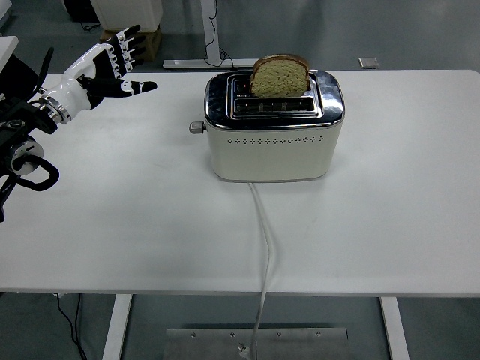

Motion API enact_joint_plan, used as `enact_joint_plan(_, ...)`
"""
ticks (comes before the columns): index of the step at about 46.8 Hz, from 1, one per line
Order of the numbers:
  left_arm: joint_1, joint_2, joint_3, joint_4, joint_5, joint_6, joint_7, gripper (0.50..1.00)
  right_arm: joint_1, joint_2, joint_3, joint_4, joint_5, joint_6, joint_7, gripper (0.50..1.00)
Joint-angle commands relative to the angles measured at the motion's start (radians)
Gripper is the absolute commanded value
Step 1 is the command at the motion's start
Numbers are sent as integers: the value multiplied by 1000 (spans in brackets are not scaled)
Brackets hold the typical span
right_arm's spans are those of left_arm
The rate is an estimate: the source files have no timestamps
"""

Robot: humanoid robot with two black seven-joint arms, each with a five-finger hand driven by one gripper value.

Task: Press down toaster

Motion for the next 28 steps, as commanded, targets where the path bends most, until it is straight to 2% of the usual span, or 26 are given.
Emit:
enact_joint_plan(1,2,2,3,-1,67,0,-2,1000,0,0,1,0,0,0,0,998)
enact_joint_plan(10,3,42,29,-52,160,-6,-2,1000,0,0,-1,0,0,0,0,998)
enact_joint_plan(15,5,118,63,-131,270,-39,-4,1000,0,0,1,0,-1,0,0,998)
enact_joint_plan(19,5,149,81,-145,310,-53,-4,1000,0,0,1,0,0,0,0,998)
enact_joint_plan(28,14,164,99,-159,455,-53,-5,1000,0,0,-1,0,0,0,0,998)
